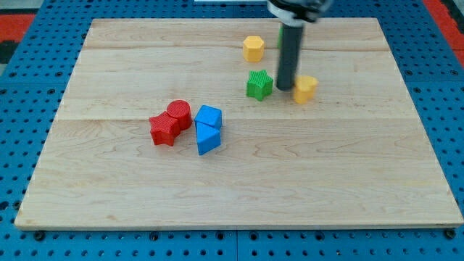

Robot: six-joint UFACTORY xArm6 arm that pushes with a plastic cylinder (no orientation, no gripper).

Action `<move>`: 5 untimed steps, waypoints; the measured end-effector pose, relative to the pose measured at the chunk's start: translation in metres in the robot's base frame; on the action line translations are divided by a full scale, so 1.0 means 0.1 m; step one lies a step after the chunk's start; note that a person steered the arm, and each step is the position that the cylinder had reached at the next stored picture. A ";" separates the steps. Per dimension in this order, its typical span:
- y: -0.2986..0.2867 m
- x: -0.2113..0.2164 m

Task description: Push the yellow heart to the center right

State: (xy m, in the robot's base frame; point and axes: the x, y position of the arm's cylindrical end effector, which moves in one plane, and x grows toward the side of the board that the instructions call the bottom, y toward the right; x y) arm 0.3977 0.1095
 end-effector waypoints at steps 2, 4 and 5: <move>0.05 -0.29; 0.40 0.47; 0.51 0.11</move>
